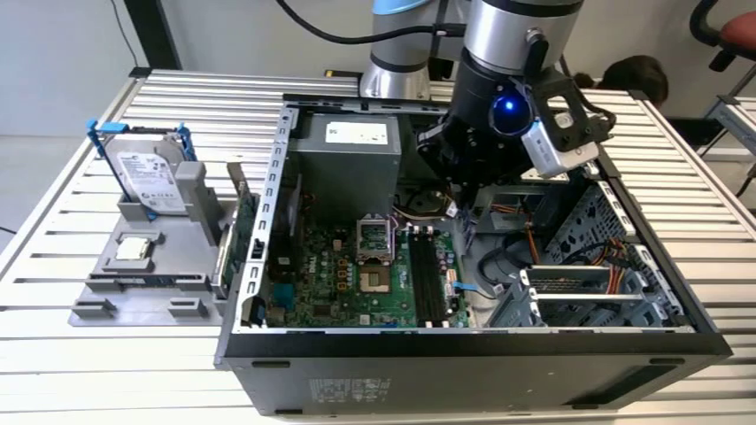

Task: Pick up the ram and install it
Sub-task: 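Insert the ram into the slot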

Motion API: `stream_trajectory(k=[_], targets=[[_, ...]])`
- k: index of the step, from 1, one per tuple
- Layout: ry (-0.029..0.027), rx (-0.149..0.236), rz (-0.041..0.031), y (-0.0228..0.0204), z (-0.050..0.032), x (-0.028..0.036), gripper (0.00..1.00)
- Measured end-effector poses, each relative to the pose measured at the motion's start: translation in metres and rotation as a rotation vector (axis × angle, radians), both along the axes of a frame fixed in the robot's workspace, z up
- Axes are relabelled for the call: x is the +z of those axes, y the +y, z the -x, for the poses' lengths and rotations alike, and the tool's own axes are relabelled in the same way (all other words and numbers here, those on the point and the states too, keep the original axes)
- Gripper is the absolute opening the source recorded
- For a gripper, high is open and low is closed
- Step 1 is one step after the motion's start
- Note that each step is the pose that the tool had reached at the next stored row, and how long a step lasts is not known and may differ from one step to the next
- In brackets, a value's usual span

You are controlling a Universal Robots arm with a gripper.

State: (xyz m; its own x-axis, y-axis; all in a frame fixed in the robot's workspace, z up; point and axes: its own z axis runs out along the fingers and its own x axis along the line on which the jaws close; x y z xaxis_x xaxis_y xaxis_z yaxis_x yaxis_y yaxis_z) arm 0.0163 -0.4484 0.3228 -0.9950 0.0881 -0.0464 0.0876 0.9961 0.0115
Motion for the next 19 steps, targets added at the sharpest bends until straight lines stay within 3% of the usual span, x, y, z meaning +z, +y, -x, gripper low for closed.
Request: stream_trajectory(k=[11, 19], targets=[[0.0003, 0.001, 0.0004, -0.0007, 0.0000, -0.0198, 0.00], [0.0085, 0.024, 0.0006, -0.0041, 0.0001, -0.0311, 0.00]])
